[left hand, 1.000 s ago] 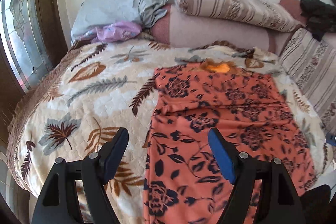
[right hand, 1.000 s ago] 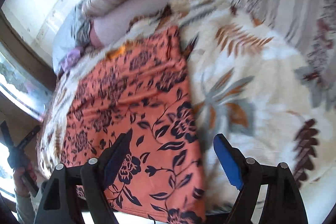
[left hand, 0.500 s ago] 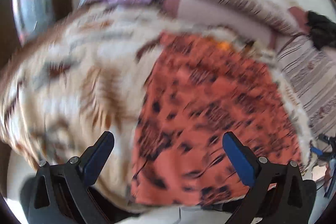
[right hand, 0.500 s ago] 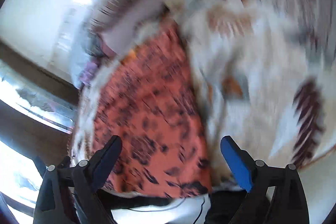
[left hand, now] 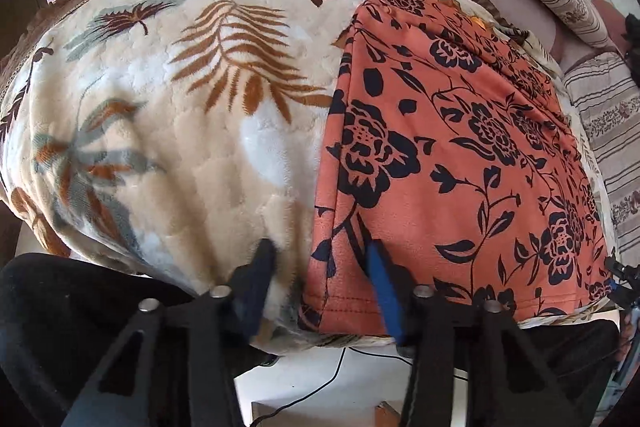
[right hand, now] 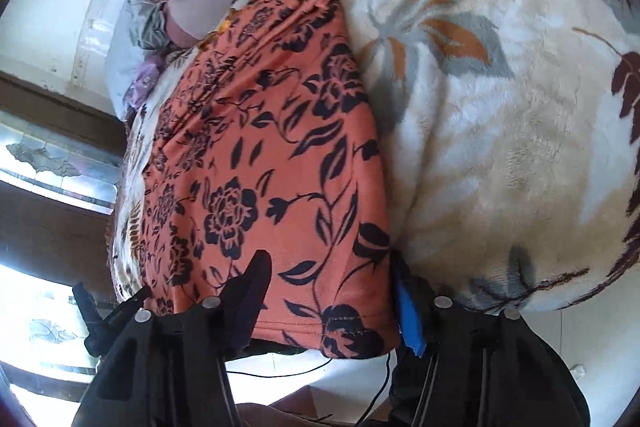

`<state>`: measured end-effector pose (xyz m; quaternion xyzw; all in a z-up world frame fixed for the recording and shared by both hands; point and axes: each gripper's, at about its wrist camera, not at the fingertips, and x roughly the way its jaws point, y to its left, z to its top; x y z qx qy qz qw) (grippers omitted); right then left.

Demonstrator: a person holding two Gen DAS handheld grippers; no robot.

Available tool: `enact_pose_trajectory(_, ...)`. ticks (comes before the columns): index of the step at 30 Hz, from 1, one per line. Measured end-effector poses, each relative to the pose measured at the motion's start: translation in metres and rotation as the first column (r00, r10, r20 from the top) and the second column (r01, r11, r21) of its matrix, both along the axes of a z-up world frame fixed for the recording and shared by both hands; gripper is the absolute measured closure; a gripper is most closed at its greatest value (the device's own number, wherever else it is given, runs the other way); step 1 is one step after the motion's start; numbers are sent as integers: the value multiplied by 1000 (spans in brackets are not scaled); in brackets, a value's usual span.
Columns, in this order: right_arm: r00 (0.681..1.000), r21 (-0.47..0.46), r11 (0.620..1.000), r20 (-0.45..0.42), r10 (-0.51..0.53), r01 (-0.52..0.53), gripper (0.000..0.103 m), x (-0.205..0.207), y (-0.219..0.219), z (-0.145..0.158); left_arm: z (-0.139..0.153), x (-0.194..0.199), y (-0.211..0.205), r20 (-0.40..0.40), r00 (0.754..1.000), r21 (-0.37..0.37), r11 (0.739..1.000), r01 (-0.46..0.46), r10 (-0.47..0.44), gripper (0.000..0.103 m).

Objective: Fold small clothes

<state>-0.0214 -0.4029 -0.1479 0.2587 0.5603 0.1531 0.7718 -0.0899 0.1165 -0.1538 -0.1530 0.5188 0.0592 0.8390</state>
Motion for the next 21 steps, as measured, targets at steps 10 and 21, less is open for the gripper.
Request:
enact_pose_trajectory(10, 999, -75, 997, -49, 10, -13, 87, 2, 1, -7, 2, -2, -11, -16, 999, 51, 998, 36, -35, 83)
enact_pose_trajectory(21, 995, 26, 999, -98, -32, 35, 78, 2, -13, -18, -4, 2, -11, -24, 999, 70, 997, 44, -43, 77)
